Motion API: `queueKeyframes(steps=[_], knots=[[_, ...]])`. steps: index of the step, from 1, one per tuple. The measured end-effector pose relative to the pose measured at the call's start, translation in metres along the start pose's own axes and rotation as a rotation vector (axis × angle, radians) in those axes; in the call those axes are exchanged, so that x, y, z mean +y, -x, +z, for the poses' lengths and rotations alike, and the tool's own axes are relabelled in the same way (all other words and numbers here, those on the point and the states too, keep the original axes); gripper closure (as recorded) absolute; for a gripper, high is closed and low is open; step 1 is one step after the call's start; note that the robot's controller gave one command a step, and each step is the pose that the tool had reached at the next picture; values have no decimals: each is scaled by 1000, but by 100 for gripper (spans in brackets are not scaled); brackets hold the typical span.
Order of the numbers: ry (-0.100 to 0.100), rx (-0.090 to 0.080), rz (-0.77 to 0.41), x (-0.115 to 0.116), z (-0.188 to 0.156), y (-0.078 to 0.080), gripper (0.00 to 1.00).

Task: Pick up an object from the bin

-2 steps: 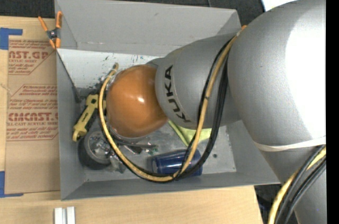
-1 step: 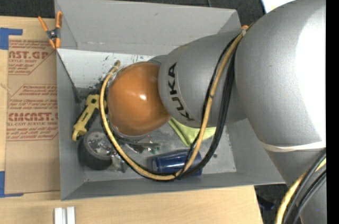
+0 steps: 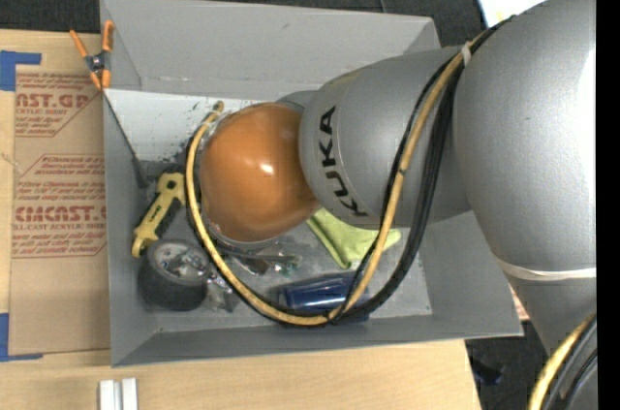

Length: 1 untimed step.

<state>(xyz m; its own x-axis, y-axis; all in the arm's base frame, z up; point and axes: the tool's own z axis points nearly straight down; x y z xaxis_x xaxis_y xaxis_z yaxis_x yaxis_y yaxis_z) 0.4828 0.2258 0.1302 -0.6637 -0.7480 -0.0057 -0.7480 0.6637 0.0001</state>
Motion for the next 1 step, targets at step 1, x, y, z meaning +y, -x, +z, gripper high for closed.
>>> queueKeyframes(steps=[1], knots=[[2,3,-1,1,-37,0,100]])
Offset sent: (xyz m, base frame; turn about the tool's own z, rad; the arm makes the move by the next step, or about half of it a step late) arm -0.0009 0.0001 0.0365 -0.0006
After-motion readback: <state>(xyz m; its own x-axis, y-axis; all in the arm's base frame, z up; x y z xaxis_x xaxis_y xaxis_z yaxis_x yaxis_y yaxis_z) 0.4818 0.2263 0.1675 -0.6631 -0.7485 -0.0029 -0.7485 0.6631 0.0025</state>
